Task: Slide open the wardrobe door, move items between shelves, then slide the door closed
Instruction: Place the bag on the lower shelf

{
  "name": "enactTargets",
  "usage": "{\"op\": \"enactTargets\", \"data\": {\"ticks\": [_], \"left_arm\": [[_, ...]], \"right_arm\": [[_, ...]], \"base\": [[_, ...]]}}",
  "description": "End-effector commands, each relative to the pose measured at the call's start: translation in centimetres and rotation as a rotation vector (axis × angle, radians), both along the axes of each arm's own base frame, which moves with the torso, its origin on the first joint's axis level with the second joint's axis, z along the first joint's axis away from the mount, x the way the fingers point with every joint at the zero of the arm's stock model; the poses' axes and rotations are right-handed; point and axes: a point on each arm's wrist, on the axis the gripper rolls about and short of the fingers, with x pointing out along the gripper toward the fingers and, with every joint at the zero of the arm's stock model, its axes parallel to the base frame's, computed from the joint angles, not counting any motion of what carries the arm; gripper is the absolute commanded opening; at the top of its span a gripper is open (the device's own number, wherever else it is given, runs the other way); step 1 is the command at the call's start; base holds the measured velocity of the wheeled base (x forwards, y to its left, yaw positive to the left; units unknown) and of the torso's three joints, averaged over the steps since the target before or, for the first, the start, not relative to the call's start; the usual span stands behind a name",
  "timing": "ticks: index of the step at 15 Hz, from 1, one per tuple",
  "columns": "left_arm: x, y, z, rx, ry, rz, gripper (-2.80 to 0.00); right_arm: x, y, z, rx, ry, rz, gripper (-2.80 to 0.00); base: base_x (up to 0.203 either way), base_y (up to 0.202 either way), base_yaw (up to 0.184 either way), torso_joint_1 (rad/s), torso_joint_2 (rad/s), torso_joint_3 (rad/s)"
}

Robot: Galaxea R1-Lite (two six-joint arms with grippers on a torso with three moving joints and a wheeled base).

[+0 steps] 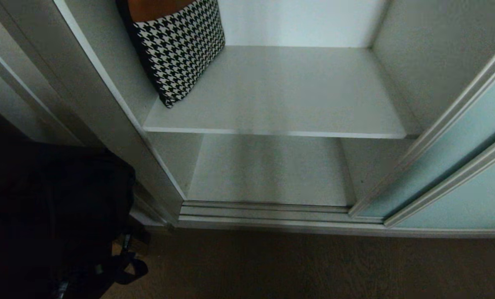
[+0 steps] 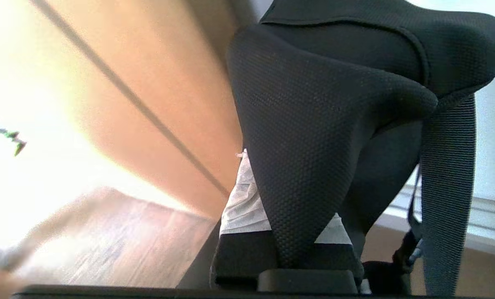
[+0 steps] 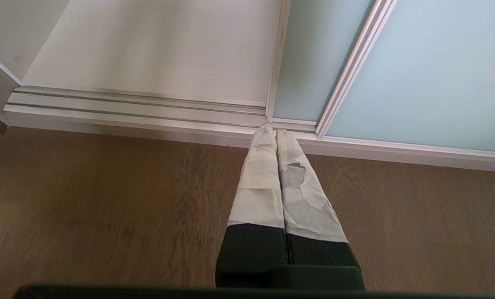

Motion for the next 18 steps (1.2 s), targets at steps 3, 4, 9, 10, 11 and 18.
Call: {"op": "enactTargets", "data": {"ticks": [3,4,9,10,11,18], "left_arm": [[-1.7,0.6,-1.1,0.0,-0.034,0.084,-2.8],[-2.0,0.6,-1.8,0.001,-0.025,0.086,-2.8],[-4.7,0.7,-4.8,0.004,-0.018,0.064,-2.8],[-5.2,0.7,-5.5,0.005,-0.006,0.049,-2.8],[-5.5,0.7,-6.0,0.004,0.007,0.042,-2.8],[-6.0,0.5,-7.8,0.009,0.021,-0.04,-2.8]], "right_arm": [[0.0,0.0,0.0,0.0,-0.002,0.001,-2.8],[0.0,0.0,0.0,0.0,-0.002,0.001,-2.8],[0.0,0.0,0.0,0.0,-0.002,0.001,-2.8],[0.0,0.0,0.0,0.0,-0.002,0.001,-2.8],[0.0,0.0,0.0,0.0,-0.002,0.001,-2.8],[0.0,0.0,0.0,0.0,-0.002,0.001,-2.8]], "base": [[0.0,0.0,0.0,0.0,0.0,0.0],[0.0,0.0,0.0,0.0,0.0,0.0],[0.0,0.0,0.0,0.0,0.0,0.0],[0.0,0.0,0.0,0.0,0.0,0.0],[0.0,0.0,0.0,0.0,0.0,0.0],[0.0,0.0,0.0,0.0,0.0,0.0]]}}
